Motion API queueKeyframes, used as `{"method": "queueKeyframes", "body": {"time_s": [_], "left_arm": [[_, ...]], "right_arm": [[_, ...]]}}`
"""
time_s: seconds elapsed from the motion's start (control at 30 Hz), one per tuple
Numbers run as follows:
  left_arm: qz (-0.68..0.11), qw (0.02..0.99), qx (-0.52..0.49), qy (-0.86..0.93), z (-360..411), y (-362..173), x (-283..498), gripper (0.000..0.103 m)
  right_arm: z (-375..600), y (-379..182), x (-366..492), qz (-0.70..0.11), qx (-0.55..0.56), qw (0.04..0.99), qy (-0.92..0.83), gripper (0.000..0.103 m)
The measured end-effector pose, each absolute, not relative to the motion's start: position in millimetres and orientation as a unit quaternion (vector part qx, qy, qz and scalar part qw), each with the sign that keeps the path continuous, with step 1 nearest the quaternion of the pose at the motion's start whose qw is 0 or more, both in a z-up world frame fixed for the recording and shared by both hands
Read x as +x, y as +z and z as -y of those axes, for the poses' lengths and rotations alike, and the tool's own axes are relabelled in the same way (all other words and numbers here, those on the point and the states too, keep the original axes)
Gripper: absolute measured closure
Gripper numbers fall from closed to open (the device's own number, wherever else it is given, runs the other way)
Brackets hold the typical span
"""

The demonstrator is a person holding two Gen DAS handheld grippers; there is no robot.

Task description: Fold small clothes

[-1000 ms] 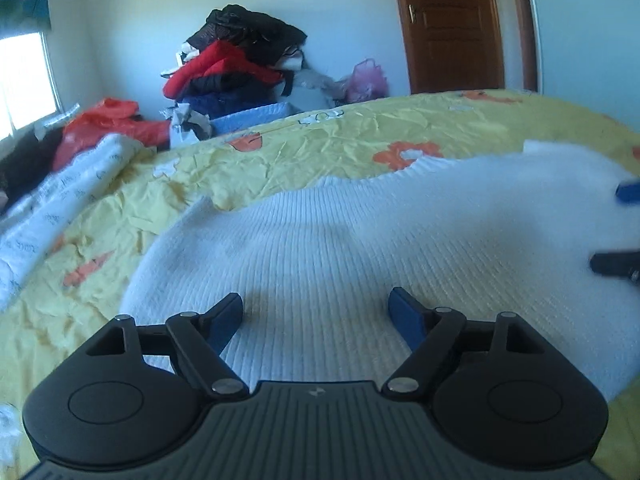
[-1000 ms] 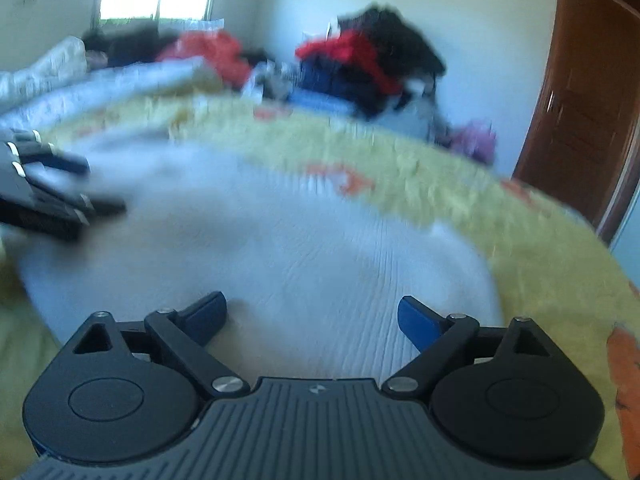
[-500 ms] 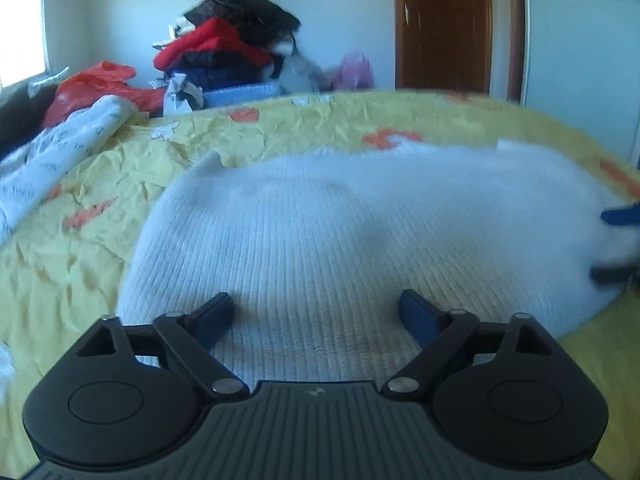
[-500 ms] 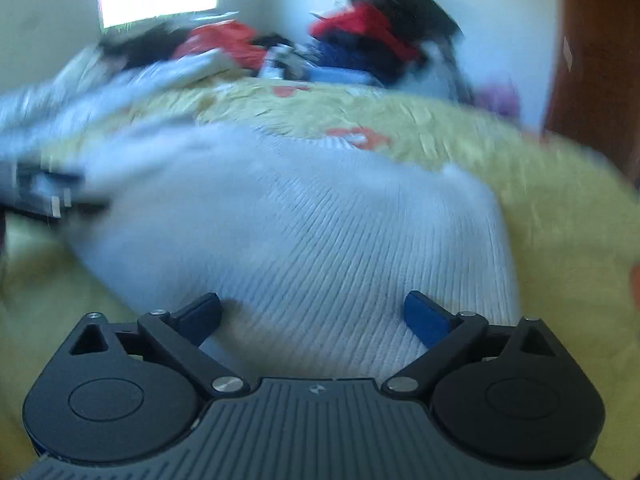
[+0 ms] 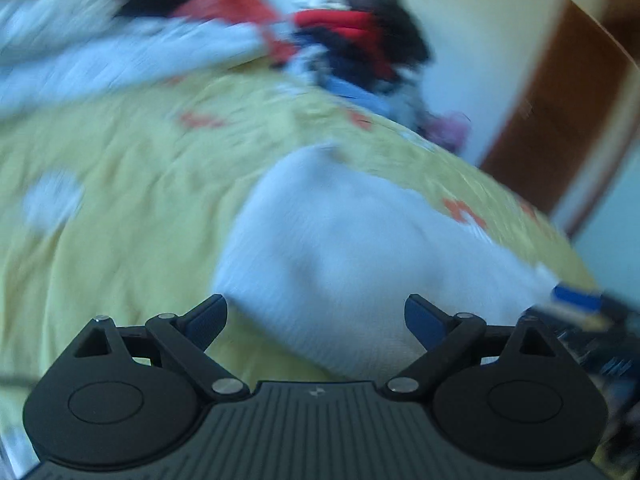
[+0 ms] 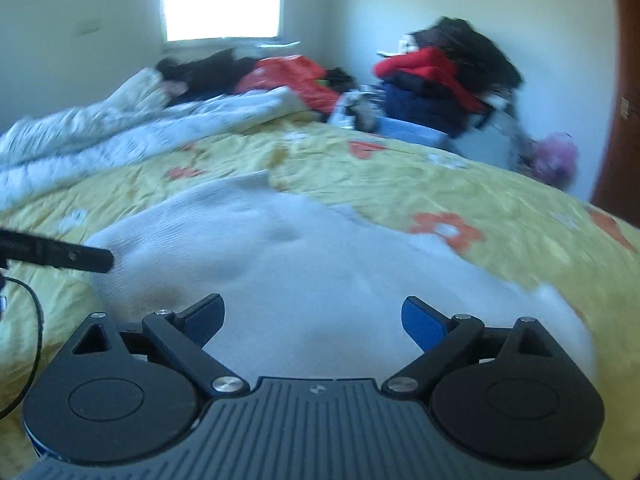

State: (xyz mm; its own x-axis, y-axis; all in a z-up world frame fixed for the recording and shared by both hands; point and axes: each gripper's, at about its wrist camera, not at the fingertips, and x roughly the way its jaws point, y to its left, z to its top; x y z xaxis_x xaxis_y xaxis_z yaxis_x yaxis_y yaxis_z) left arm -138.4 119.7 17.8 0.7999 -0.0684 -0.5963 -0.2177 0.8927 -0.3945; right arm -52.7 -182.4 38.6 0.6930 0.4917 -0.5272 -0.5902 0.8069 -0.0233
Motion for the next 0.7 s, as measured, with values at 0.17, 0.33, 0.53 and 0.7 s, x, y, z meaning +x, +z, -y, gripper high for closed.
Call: {"method": "queueKeyframes", "body": {"time_s": [0.17, 0.33, 0.53, 0.7], "left_arm": [[-0.335, 0.879, -0.335, 0.042, -140.1, 1.3, -130.5, 0.007], [-0.308, 0.857, -0.409, 0.059, -154.1, -6.7, -115.4, 0.007], [-0.267, 0.84, -0.462, 0.098, -151.5, -9.6, -97.0, 0.007], [-0.252, 0.86, -0.426, 0.126, -140.3, -7.9, -86.4, 0.001]], "right_arm": [[137.7, 17.2, -25.8, -0.26, -0.146, 0.903, 0.308, 0.006], [142.4, 6.1, -17.7, -0.276, -0.104, 0.903, 0.312, 0.0], [154.7, 0.7, -14.6, -0.272, -0.069, 0.901, 0.331, 0.0], [155.1, -0.1, -17.9, -0.265, -0.07, 0.904, 0.328, 0.0]]}}
